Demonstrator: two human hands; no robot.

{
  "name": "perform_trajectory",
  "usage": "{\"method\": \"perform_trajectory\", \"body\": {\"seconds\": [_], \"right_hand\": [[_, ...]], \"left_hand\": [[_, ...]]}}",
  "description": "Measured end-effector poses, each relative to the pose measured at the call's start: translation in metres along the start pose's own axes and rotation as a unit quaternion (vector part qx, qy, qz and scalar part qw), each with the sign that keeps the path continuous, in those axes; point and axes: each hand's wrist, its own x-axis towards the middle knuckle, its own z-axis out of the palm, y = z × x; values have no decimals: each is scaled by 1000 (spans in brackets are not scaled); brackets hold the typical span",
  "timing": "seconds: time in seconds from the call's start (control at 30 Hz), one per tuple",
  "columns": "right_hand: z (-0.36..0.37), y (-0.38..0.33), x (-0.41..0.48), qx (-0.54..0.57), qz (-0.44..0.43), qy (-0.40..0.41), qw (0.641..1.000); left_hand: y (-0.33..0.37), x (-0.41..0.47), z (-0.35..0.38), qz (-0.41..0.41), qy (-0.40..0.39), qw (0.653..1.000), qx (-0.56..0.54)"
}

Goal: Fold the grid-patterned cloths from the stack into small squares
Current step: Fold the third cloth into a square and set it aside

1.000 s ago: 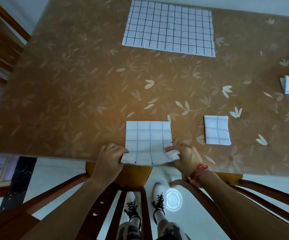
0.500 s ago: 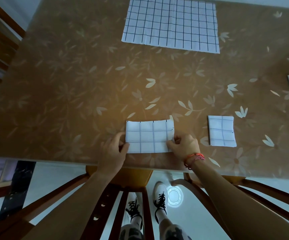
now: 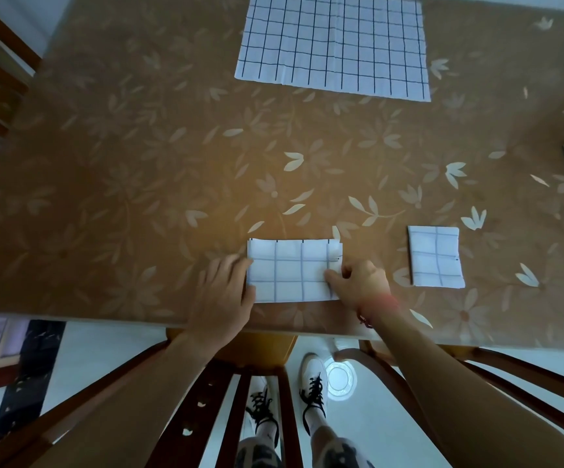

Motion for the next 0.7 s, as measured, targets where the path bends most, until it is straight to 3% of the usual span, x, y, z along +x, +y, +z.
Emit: {"method": "perform_trajectory", "body": {"seconds": [0.13, 0.4, 0.5, 0.6, 0.7], "right_hand": [[1, 1, 2, -15, -7, -2, 1000], [-2, 2, 2, -63, -25, -3, 998], [-9, -2, -4, -119, -48, 76, 989], [0, -12, -12, -124, -212, 187, 951], [37, -31, -19, -169, -379, 128, 901]], "left_hand": [[-6, 10, 2, 78, -67, 992, 76], [-14, 13, 8, 76, -164, 978, 106], [-16, 12, 10, 76, -169, 977, 107], [-18, 10, 12, 78, -170, 976, 112], [-19, 9, 15, 84, -168, 975, 118]]}}
